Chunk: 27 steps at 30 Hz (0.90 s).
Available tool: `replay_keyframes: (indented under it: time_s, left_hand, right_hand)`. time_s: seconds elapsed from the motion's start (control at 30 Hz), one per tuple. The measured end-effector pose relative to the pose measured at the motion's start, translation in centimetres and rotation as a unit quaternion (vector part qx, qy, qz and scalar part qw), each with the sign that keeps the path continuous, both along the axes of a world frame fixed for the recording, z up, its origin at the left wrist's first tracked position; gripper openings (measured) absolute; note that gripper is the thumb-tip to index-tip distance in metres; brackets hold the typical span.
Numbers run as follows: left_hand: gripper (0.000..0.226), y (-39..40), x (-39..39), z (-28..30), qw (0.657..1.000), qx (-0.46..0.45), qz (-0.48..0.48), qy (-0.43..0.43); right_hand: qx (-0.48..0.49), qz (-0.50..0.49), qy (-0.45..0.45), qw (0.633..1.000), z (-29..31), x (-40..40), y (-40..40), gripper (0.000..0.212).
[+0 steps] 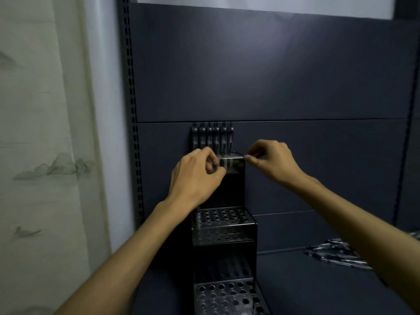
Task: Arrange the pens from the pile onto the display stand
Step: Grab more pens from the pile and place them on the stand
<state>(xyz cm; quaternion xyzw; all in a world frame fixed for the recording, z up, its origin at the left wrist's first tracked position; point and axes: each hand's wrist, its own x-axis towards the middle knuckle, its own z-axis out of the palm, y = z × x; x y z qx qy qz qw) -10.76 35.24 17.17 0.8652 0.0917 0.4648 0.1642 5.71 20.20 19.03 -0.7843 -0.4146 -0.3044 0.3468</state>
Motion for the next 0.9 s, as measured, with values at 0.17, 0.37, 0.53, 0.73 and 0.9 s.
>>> replay_keyframes:
  time_s: [0.17, 0.37, 0.53, 0.73, 0.9]
  left_hand:
    - [0.016, -3.6, 2.1, -1.2, 0.999, 0.028, -0.035, 0.022]
    - [0.042, -8.5, 5.9, -3.4, 0.990, 0.055, -0.037, 0.126]
    - [0.051, -13.6, 10.1, -5.8, 0.982, 0.047, -0.017, 0.183]
    - [0.055, -18.2, 13.6, -9.0, 0.976, 0.040, 0.001, 0.216]
    - [0.058, -18.8, 15.4, -10.7, 0.969, 0.028, -0.009, 0.245]
  right_hand:
    - [-0.056, -0.034, -0.033, 0.997, -2.2, 0.5, -3.7, 0.032]
    - [-0.085, -0.031, -0.031, 0.995, -5.0, 4.1, -9.6, 0.038]
    - [-0.102, 0.004, -0.005, 0.995, -6.8, 8.5, -15.1, 0.037]
    - [-0.138, 0.035, 0.015, 0.990, -8.9, 12.3, -18.7, 0.035]
    - [-0.156, 0.041, 0.033, 0.986, -11.0, 13.5, -19.9, 0.034]
